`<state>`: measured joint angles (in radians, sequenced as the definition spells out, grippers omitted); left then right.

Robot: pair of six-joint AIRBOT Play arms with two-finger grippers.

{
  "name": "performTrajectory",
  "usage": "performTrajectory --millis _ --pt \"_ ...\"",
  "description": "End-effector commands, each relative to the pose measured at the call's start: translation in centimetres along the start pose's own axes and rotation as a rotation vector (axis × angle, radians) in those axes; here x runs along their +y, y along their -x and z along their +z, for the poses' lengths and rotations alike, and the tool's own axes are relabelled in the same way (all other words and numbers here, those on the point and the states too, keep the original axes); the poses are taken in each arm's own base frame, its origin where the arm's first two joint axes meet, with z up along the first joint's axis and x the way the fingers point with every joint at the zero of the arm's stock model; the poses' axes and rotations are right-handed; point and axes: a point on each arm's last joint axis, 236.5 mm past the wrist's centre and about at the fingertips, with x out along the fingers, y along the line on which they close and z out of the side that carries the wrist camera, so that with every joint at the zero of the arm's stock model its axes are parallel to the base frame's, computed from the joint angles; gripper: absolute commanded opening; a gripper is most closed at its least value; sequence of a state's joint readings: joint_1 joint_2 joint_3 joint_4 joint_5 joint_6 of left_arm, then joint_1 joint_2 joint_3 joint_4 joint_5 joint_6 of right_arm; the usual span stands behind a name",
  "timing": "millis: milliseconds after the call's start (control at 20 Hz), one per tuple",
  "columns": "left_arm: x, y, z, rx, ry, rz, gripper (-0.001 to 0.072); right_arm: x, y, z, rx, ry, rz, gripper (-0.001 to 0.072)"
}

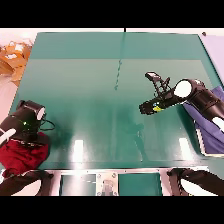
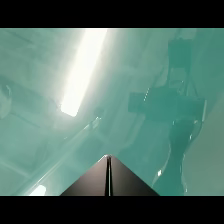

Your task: Fold the shirts.

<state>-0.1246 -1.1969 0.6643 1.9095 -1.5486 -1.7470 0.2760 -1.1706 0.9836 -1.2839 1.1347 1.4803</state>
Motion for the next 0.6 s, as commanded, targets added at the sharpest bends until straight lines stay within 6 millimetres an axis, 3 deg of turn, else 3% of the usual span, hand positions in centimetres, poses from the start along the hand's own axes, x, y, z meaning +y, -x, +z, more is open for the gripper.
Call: performTrajectory --millis 0,100,150,250,350,400,450,550 --pt "0.5 2.8 1.7 -0.069 -0.077 -0.022 0.0021 0.0 0.0 0.0 0.001 0.000 0.000 0.0015" --pt "1.5 8.3 4.1 -0.199 -0.075 -0.033 0.0021 0.0 0.0 0.0 0.001 0.000 0.000 0.0015" --pt "1.7 12.5 5.6 -0.314 -0.074 -0.044 0.0021 0.0 0.0 0.0 0.001 0.000 0.000 0.0015" --pt "0.0 22.4 7.6 -0.597 -0.105 -0.105 0.0021 0.0 0.0 0.5 -0.023 -0.004 -0.001 0.0016" --pt "-3.7 32.3 7.3 -0.887 -0.189 -0.211 0.0020 -0.1 0.0 0.9 -0.038 -0.003 -0.003 0.0015" --pt "-5.9 36.2 6.5 -0.999 -0.241 -0.270 0.0020 0.0 0.0 1.1 -0.044 -0.004 -0.003 0.0015" --pt "-8.4 39.6 5.5 -1.105 -0.301 -0.330 0.0020 -0.1 0.0 1.6 -0.067 -0.002 -0.006 0.0015" --pt "-13.0 43.7 3.6 -1.243 -0.409 -0.426 0.0020 -0.1 0.5 2.7 -0.105 -0.001 -0.008 0.0015"
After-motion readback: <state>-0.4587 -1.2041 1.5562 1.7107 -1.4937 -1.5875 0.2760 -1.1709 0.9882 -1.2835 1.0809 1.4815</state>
